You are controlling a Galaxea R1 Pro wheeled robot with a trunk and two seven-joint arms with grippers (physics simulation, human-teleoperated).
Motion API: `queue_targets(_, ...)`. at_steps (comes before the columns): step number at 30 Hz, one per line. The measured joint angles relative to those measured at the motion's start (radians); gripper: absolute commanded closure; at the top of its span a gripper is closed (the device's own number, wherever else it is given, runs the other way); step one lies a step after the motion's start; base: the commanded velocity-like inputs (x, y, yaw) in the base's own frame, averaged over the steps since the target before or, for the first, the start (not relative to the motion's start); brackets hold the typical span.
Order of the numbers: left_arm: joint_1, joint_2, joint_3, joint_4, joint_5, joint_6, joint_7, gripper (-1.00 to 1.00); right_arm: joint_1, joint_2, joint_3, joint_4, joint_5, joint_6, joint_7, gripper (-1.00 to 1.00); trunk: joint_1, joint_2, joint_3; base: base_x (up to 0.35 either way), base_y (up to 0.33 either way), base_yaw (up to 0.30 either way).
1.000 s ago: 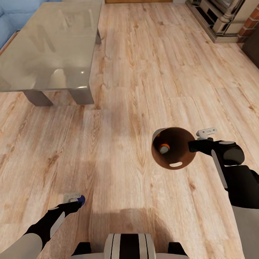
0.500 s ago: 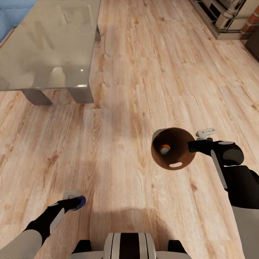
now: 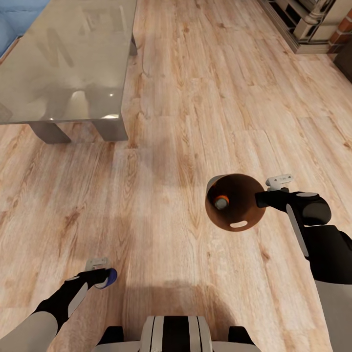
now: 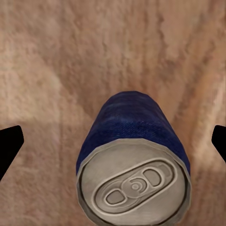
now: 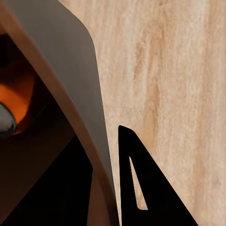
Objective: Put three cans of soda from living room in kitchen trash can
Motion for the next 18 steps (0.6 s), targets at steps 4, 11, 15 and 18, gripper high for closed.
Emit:
queue_targets(4, 0.000, -0.002, -0.001, 0.002, -0.001, 0.000, 0.000, -1.00, 0.000, 0.000, 0.000, 0.000, 0.002, 0.000, 0.000, 1.00, 0.015, -0.028, -0.013, 0.000, 0.000, 0.000)
queue_targets(11, 0.000, -0.007, -0.005, 0.004, -0.007, -0.001, 0.001, -1.00, 0.000, 0.000, -0.001, 0.000, 0.004, -0.001, 0.000, 1.00, 0.035, -0.063, -0.028, 0.000, 0.000, 0.000)
queue_targets(15, 0.002, -0.008, -0.006, 0.000, -0.007, 0.000, 0.002, -1.00, 0.000, 0.000, -0.001, 0.000, -0.001, 0.000, -0.001, 1.00, 0.035, -0.063, -0.028, 0.000, 0.000, 0.000)
queue_targets(18, 0.002, -0.008, -0.006, -0.002, -0.007, -0.001, 0.001, -1.00, 0.001, 0.000, -0.001, 0.000, 0.002, 0.000, -0.001, 1.00, 0.035, -0.063, -0.028, 0.000, 0.000, 0.000)
